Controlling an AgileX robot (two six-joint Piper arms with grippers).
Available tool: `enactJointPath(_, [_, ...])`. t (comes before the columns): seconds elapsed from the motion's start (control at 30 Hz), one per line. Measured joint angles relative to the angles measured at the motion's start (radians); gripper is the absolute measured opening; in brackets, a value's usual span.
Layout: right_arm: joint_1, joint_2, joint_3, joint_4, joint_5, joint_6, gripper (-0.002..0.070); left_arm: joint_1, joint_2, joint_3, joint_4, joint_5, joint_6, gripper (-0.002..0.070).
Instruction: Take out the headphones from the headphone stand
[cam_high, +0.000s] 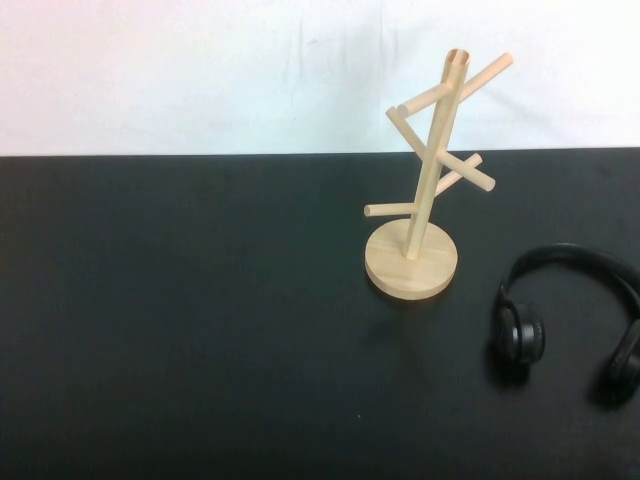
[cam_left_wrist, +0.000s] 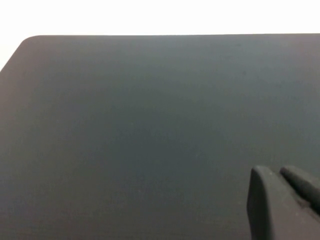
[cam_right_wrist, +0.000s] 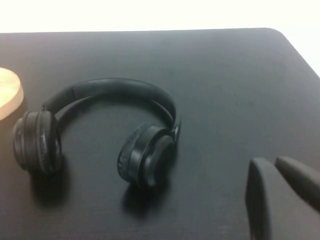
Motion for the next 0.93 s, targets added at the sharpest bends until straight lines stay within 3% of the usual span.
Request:
enactJointPath(0.27, [0.069,0.0,-0.002,-0.356,-0.002,0.47,-0.0006,0.0,0.0,0.0,0.001,0.0,0.0,0.0002])
enactJointPath(0.93, [0.066,0.0,-0.002,-0.359,-0.002,0.474,-0.0006,0.0,0.0,0.0,0.001,0.0,0.0,0.0002])
